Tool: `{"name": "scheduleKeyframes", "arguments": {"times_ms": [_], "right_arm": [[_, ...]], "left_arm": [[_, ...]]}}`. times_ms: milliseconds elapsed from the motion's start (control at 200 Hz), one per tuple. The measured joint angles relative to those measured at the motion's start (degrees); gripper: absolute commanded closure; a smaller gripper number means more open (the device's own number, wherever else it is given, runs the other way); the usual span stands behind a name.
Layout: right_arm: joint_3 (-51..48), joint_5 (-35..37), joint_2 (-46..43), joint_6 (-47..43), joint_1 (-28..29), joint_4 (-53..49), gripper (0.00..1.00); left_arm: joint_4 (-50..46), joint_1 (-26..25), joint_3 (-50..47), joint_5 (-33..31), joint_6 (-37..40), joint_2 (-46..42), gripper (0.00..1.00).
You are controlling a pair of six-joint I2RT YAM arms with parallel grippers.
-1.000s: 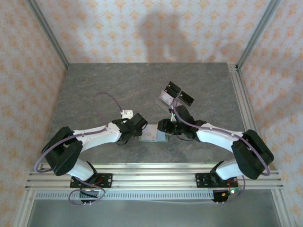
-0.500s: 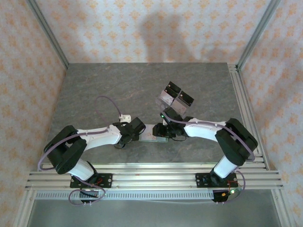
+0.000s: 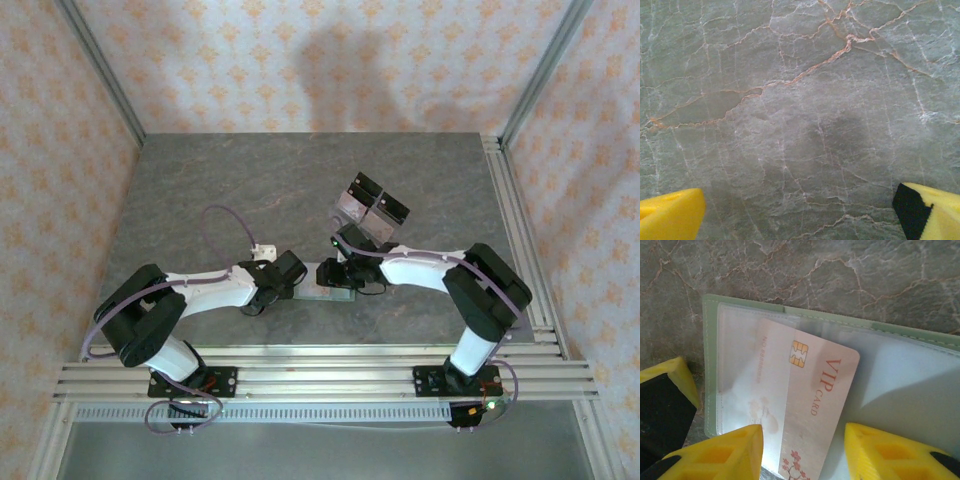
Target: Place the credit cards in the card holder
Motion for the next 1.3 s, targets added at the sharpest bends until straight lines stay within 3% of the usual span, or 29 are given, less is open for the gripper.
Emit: {"name": "scheduleKeyframes", "arguments": {"times_ms": [550, 931, 1011, 1086, 1166, 1236, 1301], "right_arm": [[6.14, -0.37, 4.37, -0.04, 2.19, -1.07, 0.53], [6.19, 1.84, 0.44, -1.07, 2.80, -4.39, 0.50], [5.84, 3.48, -2.10, -1.46, 2.78, -5.18, 0.56], [5.79, 4.68, -3.06, -1.70, 2.78, -5.77, 0.78], [5.64, 5.44, -2.91, -2.64, 2.80, -6.45, 0.91], [5.57, 5.88, -2.36, -2.84, 2.80, -7.08, 0.99], [5.57, 5.86, -1.36, -2.91, 2.80, -7.08, 1.00]], "left_arm": [[1.31, 0.00, -0.33, 0.09, -0.02, 0.44, 0.00], [1.46, -0.07, -0.33, 0.04, -0.17, 0.57, 0.00], [1.46, -0.07, -0.33, 0.04, -0.28, 0.57, 0.00], [1.44, -0.07, -0.33, 0.04, -0.31, 0.57, 0.00], [1.44, -0.07, -0.33, 0.04, -0.39, 0.57, 0.00], [1.44, -0.07, -0.33, 0.04, -0.46, 0.57, 0.00], [1.44, -0.07, -0.33, 0.04, -0.46, 0.57, 0.00]]}}
